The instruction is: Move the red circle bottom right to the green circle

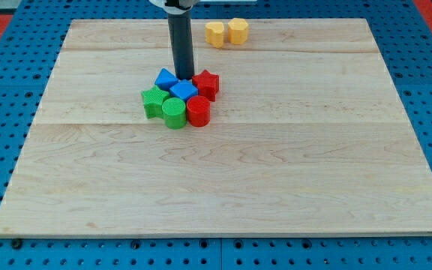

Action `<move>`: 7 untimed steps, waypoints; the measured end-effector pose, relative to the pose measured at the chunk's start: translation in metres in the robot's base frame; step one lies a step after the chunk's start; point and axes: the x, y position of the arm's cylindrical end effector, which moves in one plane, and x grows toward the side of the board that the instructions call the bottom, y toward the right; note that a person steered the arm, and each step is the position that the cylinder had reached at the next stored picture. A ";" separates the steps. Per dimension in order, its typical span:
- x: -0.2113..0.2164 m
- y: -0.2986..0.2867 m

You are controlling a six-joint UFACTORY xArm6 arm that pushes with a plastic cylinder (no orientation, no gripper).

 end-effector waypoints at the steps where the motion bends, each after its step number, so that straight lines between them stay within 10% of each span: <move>1: 0.000 0.000; 4: 0.040 -0.062; 7: 0.121 0.106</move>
